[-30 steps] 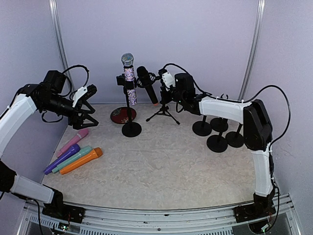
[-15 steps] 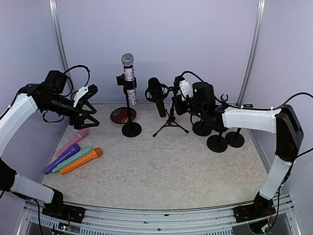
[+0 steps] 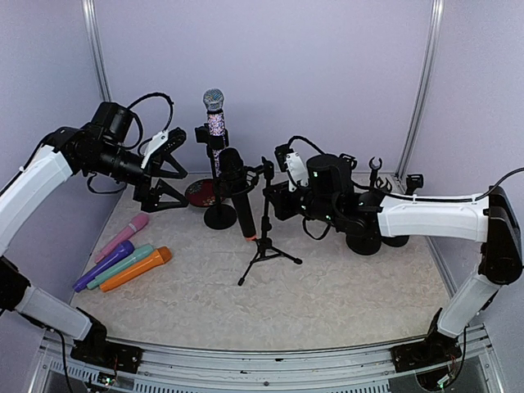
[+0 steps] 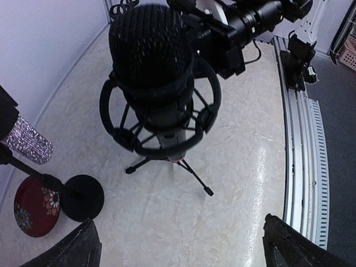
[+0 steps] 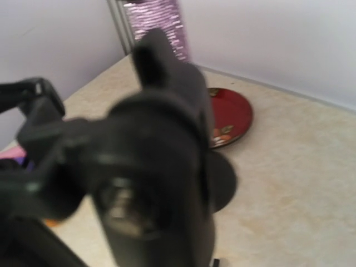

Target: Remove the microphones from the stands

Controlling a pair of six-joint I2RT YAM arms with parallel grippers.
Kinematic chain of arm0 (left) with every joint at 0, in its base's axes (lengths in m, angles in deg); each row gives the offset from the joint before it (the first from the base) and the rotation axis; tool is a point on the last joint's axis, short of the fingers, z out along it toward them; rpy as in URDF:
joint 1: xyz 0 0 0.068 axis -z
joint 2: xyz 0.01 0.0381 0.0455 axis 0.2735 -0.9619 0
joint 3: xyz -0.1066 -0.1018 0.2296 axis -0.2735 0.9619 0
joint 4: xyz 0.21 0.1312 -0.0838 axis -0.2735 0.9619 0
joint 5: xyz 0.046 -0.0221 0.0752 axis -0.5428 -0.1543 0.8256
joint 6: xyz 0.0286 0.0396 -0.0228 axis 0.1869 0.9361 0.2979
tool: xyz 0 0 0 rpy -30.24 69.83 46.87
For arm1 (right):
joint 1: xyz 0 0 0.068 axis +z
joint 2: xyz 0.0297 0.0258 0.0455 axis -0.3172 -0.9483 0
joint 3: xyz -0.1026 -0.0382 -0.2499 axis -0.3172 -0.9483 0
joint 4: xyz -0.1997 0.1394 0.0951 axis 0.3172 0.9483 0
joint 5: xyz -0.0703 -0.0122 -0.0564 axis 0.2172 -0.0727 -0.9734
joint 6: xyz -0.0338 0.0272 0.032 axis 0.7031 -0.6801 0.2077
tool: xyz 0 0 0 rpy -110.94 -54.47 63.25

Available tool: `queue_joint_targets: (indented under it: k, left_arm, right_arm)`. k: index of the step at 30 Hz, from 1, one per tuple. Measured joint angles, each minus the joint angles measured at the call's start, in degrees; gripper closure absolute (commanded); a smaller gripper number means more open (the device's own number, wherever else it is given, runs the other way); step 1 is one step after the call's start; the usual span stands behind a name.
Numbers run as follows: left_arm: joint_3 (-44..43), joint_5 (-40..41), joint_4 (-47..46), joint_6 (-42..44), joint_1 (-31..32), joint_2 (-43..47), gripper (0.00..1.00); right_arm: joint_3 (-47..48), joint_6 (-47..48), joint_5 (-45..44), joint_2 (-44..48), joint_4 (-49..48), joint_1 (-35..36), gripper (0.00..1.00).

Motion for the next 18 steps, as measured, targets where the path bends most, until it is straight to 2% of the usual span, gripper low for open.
queue_joint_targets:
  k: [8, 18]
  left_arm:
    - [-7.5, -1.2, -3.3, -4.1, 3.3, -3.9, 0.02]
    - [-8.1, 0.5, -6.3, -6.1, 7.0, -7.3, 0.09]
  right_arm:
    - [-0.3, -0.7, -3.5, -0.8, -1.7, 3.9, 1.00]
    - [1.8, 0.2, -6.2, -4.0, -4.0, 6.8, 1.00]
